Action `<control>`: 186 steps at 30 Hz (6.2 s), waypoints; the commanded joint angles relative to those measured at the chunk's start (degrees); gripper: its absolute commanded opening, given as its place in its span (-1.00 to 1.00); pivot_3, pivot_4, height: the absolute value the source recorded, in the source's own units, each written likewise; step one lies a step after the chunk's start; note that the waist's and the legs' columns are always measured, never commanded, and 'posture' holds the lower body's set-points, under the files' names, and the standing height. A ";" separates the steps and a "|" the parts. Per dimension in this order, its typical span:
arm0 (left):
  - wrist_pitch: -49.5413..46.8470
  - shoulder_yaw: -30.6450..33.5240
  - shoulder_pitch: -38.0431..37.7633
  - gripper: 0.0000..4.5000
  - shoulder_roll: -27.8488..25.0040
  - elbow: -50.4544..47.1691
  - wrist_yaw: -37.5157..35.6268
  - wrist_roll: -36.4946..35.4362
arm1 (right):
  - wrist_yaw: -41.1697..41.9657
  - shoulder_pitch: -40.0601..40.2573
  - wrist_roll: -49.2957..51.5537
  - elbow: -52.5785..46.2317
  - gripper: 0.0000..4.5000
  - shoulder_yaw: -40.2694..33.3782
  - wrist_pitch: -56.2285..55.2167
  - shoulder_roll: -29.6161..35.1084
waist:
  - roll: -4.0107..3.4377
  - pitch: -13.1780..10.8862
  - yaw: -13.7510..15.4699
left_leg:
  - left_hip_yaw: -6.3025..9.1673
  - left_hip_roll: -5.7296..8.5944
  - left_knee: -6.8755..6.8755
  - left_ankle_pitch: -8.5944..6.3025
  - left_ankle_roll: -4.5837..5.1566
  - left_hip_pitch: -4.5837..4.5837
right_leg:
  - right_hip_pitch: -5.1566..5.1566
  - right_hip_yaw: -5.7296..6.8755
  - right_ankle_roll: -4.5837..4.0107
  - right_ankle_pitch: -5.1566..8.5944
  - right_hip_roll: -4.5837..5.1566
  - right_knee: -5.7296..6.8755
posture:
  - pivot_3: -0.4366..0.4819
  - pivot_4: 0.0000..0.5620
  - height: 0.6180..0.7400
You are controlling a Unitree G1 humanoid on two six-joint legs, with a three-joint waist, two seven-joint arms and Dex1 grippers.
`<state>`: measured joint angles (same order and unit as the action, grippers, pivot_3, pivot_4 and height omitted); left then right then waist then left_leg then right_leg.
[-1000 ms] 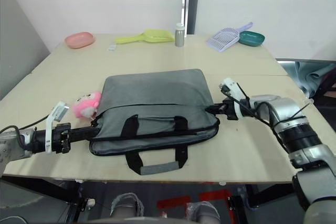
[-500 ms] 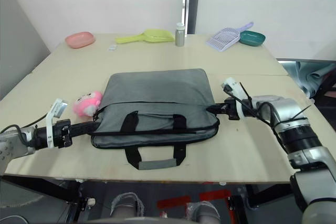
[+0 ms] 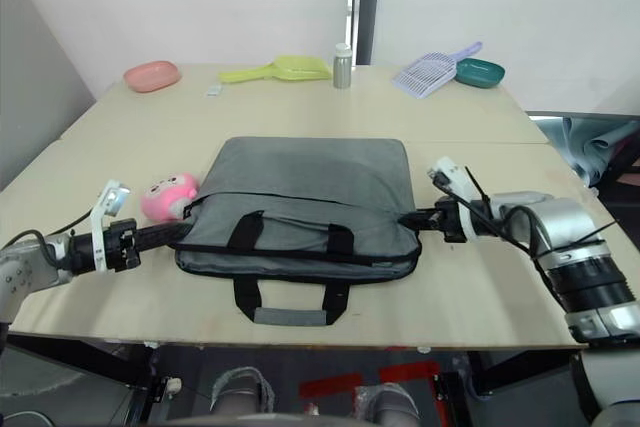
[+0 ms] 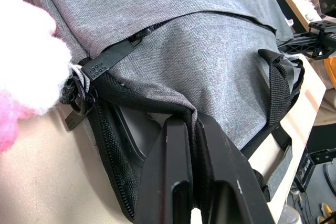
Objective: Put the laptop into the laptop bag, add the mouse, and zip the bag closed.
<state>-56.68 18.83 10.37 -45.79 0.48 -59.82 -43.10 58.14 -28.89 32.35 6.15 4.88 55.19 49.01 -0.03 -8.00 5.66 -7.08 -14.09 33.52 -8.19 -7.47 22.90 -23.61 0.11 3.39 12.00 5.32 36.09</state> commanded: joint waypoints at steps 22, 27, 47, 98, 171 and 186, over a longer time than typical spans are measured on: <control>10.19 10.81 -2.10 0.99 -25.86 2.24 -21.84 2.08 | 15.00 11.06 8.86 -10.22 1.00 -25.18 0.35 20.13 | 0.02 -0.03 0.09 | -0.26 -0.03 -0.20 -0.01 0.03 -0.02 | -0.22 -0.20 -0.03 0.02 -0.02 -0.08 | -0.05 -0.47 1.00; 16.96 19.02 -8.97 0.99 -28.75 3.91 -29.35 5.96 | 14.91 15.91 14.69 -18.17 1.00 -37.19 4.90 20.70 | 0.02 -0.03 -0.12 | -0.40 -0.07 -0.35 -0.03 0.06 -0.05 | -0.29 -0.27 -0.04 0.04 -0.03 -0.22 | -0.05 -0.47 1.00; 20.87 32.90 -19.96 1.00 -16.80 2.64 -22.61 8.40 | 0.55 1.07 18.22 -28.09 0.17 -16.40 1.21 3.51 | -0.02 -0.01 -0.33 | -0.54 -0.11 -0.33 -0.03 0.04 -0.31 | -0.34 -0.43 -0.05 0.04 -0.07 0.07 | -0.05 -0.47 1.00; 18.11 -1.67 17.79 1.00 -5.97 26.38 7.91 15.33 | 9.34 -12.79 -27.74 -0.95 -0.98 29.22 -15.39 -18.59 | 0.39 1.69 -0.84 | -0.37 -0.08 0.15 -0.05 -0.14 -0.94 | 0.16 -0.57 -0.13 0.09 -0.11 0.85 | -0.05 -0.47 1.00; 2.95 9.50 -20.04 -0.97 -4.00 3.73 2.33 5.35 | 5.78 -1.31 -28.66 11.87 -1.00 23.51 -25.25 -22.71 | 0.15 3.07 -2.75 | -0.64 0.01 -2.40 -0.14 -0.44 -1.81 | 0.55 -0.39 0.87 0.70 -0.16 -1.22 | -0.05 -0.47 1.00; 1.87 8.32 -39.66 -0.97 -1.51 -9.57 -0.21 2.38 | 6.05 -2.02 -29.19 12.64 -1.00 24.81 -24.91 -23.47 | -0.03 3.19 -3.32 | -1.14 0.02 -3.26 -0.15 -0.44 -1.89 | 0.47 -0.90 0.96 0.76 -0.37 -2.30 | -0.05 -0.47 1.00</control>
<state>-53.47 31.21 -26.53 -48.61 -7.88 -61.47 -42.03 66.32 -34.41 9.60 10.73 24.42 25.66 23.76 -0.06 -4.81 2.34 -8.25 -14.07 30.25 -8.34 -7.92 20.99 -23.14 -0.90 4.36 12.77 4.93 33.76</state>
